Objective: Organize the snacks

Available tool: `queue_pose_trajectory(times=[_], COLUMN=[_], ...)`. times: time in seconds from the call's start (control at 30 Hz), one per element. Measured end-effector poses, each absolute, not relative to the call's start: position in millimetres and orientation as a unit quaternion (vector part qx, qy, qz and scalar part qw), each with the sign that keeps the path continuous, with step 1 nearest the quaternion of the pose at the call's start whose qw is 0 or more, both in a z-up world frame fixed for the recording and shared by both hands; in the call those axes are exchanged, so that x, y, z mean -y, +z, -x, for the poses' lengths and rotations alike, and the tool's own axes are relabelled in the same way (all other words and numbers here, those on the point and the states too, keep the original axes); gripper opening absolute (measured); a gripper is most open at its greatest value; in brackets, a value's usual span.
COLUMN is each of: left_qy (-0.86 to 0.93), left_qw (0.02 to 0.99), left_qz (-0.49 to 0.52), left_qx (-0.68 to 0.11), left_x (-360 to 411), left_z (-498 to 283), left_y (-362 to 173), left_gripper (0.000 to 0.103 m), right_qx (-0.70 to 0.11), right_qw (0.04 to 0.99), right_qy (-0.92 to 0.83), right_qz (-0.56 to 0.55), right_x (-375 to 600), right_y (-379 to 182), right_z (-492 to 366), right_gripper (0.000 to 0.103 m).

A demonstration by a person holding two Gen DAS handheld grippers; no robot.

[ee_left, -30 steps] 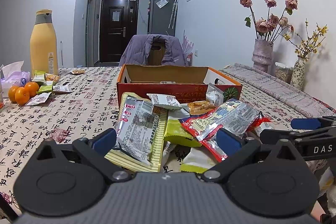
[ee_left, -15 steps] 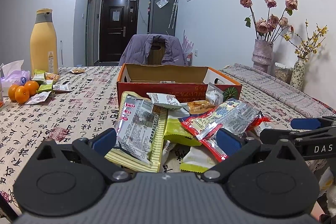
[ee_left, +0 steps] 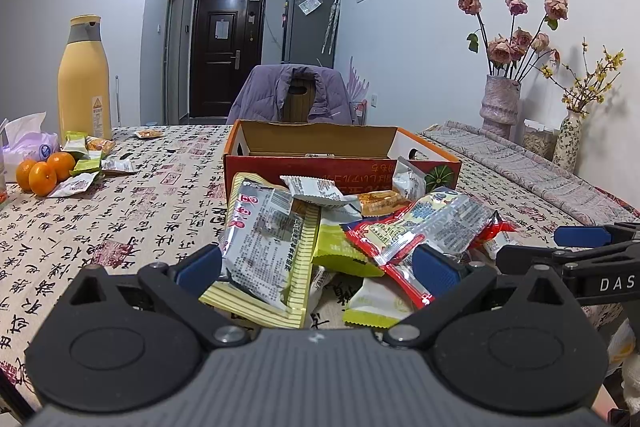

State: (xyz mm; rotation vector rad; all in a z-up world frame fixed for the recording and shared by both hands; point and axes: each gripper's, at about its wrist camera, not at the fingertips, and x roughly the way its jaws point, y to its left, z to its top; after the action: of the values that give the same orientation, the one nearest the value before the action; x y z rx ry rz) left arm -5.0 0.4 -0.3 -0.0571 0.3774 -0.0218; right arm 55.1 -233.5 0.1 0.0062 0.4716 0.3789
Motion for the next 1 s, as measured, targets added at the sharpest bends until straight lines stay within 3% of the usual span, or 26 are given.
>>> queue_pose_trajectory(times=[1.0], left_qy=[-0.008], left_qw=[0.980], left_qz=[0.037], left_qx=[-0.193], left_x=[-4.8], left_z=[2.7], left_y=[-3.9], left_gripper=[0.103], right_qx=[-0.238], right_qw=[0.952], right_qy=[0.192], right_qz=[-0.004], right_x=[230.1], right_y=[-4.0], right_z=[-53.9], right_gripper=[0.103])
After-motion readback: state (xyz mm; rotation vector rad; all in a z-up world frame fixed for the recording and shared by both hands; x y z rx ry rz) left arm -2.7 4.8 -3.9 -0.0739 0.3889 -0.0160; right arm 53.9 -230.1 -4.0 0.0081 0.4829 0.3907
